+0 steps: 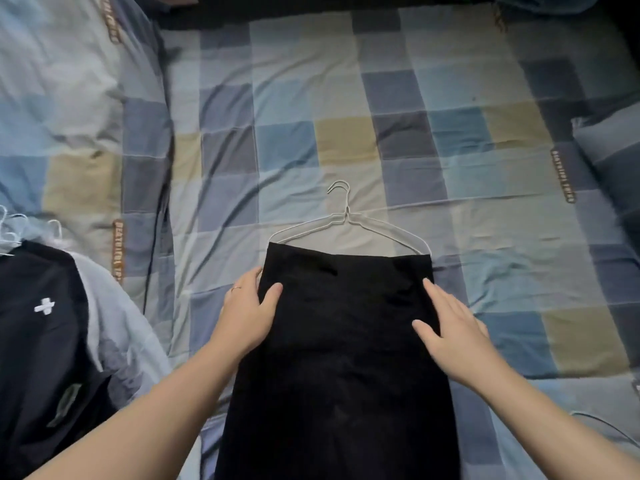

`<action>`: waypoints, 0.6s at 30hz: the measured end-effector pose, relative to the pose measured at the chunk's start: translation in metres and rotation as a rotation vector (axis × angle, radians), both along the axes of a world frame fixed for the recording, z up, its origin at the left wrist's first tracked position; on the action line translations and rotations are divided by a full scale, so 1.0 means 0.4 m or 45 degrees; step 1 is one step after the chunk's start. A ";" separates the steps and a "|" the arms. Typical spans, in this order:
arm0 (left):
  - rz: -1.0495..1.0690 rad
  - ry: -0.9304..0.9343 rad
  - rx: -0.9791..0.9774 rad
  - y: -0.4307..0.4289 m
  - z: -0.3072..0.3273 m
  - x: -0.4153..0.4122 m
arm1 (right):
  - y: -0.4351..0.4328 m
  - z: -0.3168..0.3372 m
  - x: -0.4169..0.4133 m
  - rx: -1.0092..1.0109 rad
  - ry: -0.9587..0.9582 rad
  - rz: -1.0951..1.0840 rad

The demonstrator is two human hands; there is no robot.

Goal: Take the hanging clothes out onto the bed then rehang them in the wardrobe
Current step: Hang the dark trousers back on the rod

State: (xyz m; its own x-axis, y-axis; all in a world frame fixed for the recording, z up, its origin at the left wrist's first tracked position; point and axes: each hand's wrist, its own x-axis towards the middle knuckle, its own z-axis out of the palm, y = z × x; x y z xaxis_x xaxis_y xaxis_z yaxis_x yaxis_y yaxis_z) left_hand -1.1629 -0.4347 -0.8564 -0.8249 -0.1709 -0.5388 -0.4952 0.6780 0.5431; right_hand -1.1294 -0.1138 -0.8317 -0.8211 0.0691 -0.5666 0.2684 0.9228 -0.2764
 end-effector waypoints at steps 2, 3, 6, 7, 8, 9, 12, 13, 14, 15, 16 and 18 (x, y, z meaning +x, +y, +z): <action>0.006 -0.007 0.005 -0.022 -0.100 -0.041 | 0.005 -0.104 -0.044 0.006 0.016 -0.032; 0.004 -0.002 -0.008 -0.031 -0.145 -0.064 | 0.008 -0.150 -0.067 0.000 0.018 -0.065; -0.018 0.023 -0.050 -0.036 -0.242 -0.132 | 0.027 -0.259 -0.140 0.013 0.021 -0.190; -0.019 0.030 -0.050 -0.031 -0.266 -0.156 | 0.034 -0.289 -0.166 0.009 0.018 -0.250; -0.003 0.029 -0.036 -0.025 -0.286 -0.178 | 0.041 -0.315 -0.191 -0.011 0.008 -0.326; 0.033 0.019 -0.005 -0.018 -0.303 -0.199 | 0.046 -0.339 -0.214 -0.056 0.004 -0.423; 0.208 -0.038 0.169 0.012 -0.338 -0.254 | 0.057 -0.391 -0.268 -0.253 -0.007 -0.778; 0.269 -0.057 0.212 0.021 -0.346 -0.268 | 0.057 -0.403 -0.281 -0.323 0.000 -0.882; 0.329 -0.075 0.238 0.028 -0.350 -0.280 | 0.057 -0.411 -0.293 -0.382 0.010 -0.979; 0.388 -0.094 0.258 0.035 -0.353 -0.292 | 0.057 -0.416 -0.305 -0.433 0.026 -1.068; 0.452 -0.118 0.283 0.040 -0.351 -0.303 | 0.060 -0.416 -0.316 -0.480 0.030 -1.159; 0.600 -0.173 0.369 0.048 -0.339 -0.327 | 0.068 -0.405 -0.337 -0.598 -0.023 -1.333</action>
State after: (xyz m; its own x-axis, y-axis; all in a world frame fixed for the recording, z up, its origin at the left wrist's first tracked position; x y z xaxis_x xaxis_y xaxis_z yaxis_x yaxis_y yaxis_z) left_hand -1.2935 -0.4155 -0.9921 -0.6152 -0.3328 -0.7147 -0.7867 0.1994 0.5843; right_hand -1.2641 -0.0866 -0.9936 -0.4772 0.4918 -0.7283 0.8510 0.0518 -0.5226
